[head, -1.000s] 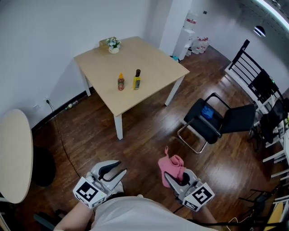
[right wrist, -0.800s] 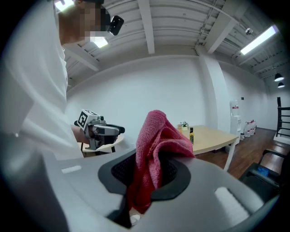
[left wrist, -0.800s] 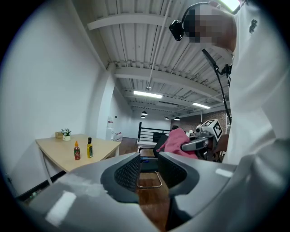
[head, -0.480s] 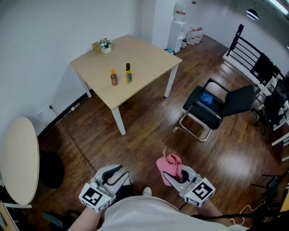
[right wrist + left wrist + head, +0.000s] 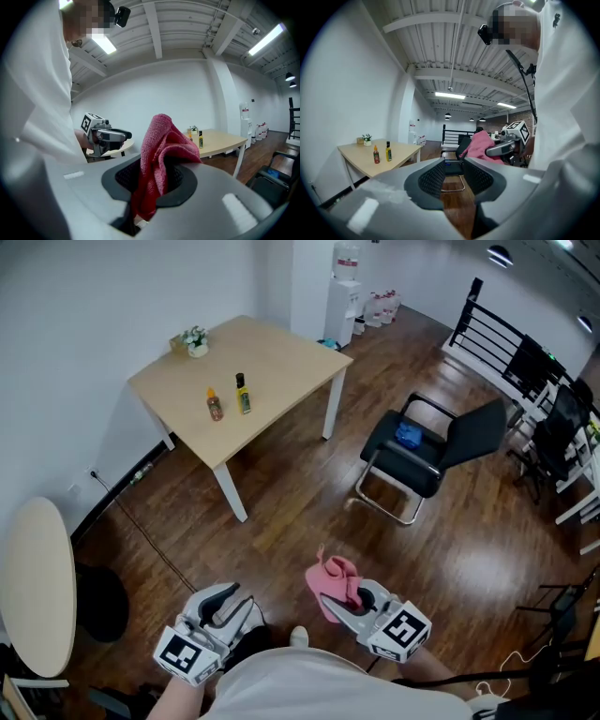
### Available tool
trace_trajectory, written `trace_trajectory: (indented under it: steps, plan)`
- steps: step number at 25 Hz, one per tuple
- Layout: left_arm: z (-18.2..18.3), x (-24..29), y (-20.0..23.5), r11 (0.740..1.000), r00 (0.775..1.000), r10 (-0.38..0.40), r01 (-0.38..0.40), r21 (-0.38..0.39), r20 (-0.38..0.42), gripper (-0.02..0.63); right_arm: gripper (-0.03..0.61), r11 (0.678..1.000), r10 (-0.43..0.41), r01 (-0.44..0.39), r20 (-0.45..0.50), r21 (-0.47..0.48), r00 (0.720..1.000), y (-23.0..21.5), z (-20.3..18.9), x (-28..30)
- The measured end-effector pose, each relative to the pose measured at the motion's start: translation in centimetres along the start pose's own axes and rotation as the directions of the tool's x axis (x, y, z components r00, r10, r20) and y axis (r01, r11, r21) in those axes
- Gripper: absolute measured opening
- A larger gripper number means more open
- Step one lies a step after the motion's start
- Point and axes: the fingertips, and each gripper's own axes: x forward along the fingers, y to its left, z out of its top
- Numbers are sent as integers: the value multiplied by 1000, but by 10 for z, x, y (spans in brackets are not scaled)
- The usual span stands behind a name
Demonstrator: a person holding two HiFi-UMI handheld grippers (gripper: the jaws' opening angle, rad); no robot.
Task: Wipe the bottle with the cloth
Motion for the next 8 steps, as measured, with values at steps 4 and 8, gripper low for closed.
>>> trace_trajectory:
  steps: [4, 8]
  plan:
    - [0, 2, -4, 1000, 1000, -6, 6, 3, -8, 132, 74, 1000, -1, 1, 2, 2, 1000, -2, 1, -2]
    - [-4, 0, -13, 1000, 999, -26, 26, 1, -26, 132, 74, 1000, 11, -11, -7, 10, 1000, 5, -3, -1]
